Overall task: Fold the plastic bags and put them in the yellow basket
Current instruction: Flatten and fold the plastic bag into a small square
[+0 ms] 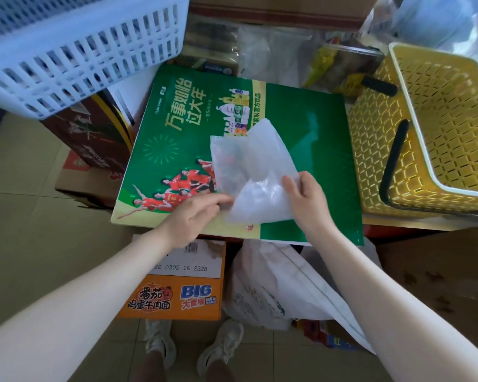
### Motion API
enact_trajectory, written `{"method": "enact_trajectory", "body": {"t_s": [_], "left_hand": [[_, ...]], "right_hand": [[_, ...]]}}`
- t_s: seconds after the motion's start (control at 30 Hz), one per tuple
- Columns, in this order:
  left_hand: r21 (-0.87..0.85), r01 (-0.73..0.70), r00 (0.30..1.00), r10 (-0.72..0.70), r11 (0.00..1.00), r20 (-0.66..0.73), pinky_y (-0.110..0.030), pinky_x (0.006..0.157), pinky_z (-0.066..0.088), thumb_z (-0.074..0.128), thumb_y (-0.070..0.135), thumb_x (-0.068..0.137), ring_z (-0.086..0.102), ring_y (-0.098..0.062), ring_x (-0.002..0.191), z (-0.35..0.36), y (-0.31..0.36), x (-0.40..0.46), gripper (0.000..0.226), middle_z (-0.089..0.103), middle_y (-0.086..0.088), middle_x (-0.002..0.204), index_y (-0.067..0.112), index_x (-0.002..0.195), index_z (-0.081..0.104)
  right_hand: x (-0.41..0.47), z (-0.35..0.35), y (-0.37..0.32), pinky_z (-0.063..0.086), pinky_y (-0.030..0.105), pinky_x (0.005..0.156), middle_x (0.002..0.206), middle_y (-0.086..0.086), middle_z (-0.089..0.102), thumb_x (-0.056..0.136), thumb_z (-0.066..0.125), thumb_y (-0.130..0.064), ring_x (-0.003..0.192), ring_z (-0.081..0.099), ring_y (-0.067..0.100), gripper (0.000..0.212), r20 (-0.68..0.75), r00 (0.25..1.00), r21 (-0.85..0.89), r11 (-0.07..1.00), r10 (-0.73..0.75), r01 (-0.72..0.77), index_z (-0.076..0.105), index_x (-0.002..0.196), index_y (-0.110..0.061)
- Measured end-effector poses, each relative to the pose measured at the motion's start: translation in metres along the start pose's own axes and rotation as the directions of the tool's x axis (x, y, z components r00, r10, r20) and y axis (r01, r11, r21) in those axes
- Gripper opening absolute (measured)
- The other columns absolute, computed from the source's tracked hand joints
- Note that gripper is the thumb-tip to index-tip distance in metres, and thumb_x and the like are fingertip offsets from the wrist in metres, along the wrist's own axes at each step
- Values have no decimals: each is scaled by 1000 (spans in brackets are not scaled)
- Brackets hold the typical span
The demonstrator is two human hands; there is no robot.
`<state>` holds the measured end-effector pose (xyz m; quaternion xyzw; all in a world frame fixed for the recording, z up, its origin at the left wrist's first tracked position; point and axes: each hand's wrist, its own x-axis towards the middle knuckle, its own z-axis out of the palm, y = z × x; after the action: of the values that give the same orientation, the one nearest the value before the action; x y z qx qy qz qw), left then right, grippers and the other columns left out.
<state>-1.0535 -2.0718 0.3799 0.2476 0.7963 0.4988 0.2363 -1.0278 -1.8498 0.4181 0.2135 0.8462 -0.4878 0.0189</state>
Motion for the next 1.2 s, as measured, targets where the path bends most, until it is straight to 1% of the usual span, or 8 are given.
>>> {"method": "enact_trajectory", "body": {"t_s": [0.13, 0.3, 0.5, 0.63, 0.73, 0.93, 1.03, 1.2], "left_hand": [[-150, 57, 997, -65, 987, -49, -12, 90, 41, 38, 82, 69, 53, 2, 110, 14, 16, 1, 65, 57, 15, 119, 38, 116, 46], [-24, 165, 904, -161, 986, -397, -27, 58, 31, 45, 50, 90, 41, -10, 62, 39, 19, 14, 48, 42, 2, 60, 7, 69, 48], [-42, 170, 876, -171, 984, -450, -21, 45, 23, 53, 24, 93, 29, -5, 45, 36, 16, 15, 38, 35, 2, 52, 4, 61, 44], [150, 143, 857, -47, 978, -513, -22, 68, 37, 60, 15, 88, 49, -10, 76, 35, 11, 16, 32, 55, 7, 93, 3, 60, 51], [284, 128, 868, 31, 950, -495, -19, 79, 38, 64, 11, 84, 48, -9, 96, 34, 3, 14, 29, 55, -6, 120, 0, 60, 53], [413, 97, 876, 119, 906, -467, -26, 72, 46, 66, 5, 80, 56, -17, 99, 32, -1, 9, 23, 55, -13, 119, 5, 64, 50], [445, 94, 893, 122, 891, -433, -25, 68, 43, 65, 2, 79, 59, -24, 97, 37, 0, 8, 26, 51, -16, 122, 11, 69, 43], [346, 144, 890, 31, 927, -456, -32, 77, 49, 62, 0, 79, 56, -20, 106, 31, 3, 4, 20, 38, -10, 140, 7, 72, 44]], "right_hand": [[4, 17, -3, 26, 31, 52, 66, 0, 38, 98, 40, -31, 57, 34, 17, 30, -99, 991, -3, 996, 89, -89, 32, 76, -12], [3, 21, -17, 32, 34, 66, 72, 1, 44, 99, 27, -42, 77, 47, 29, 37, -82, 987, -148, 977, 140, -151, 36, 96, -6], [14, 8, -14, 33, 30, 60, 82, 0, 46, 95, 36, -51, 71, 46, 12, 41, 60, 958, 69, 956, 282, -286, 38, 105, -11], [17, 0, -3, 49, 40, 93, 108, 2, 68, 85, 53, -56, 98, 65, 20, 53, 328, 871, 295, 837, 365, -461, 54, 117, -14], [14, -2, -5, 51, 39, 90, 108, 5, 70, 93, 53, -33, 93, 67, 20, 31, 433, 856, 405, 787, 282, -464, 60, 115, -12], [17, 12, -6, 46, 32, 68, 91, 7, 63, 84, 56, -8, 78, 59, 23, 6, 119, 950, 221, 925, 290, -310, 53, 87, -13], [13, 20, -7, 38, 29, 56, 87, 2, 54, 82, 47, -7, 73, 53, 21, 16, 7, 972, -45, 971, 237, -236, 47, 97, -12], [15, 35, -16, 34, 33, 65, 106, 14, 59, 92, 39, -18, 86, 53, 32, 22, -132, 972, -381, 895, 195, -232, 42, 111, -7]]}}
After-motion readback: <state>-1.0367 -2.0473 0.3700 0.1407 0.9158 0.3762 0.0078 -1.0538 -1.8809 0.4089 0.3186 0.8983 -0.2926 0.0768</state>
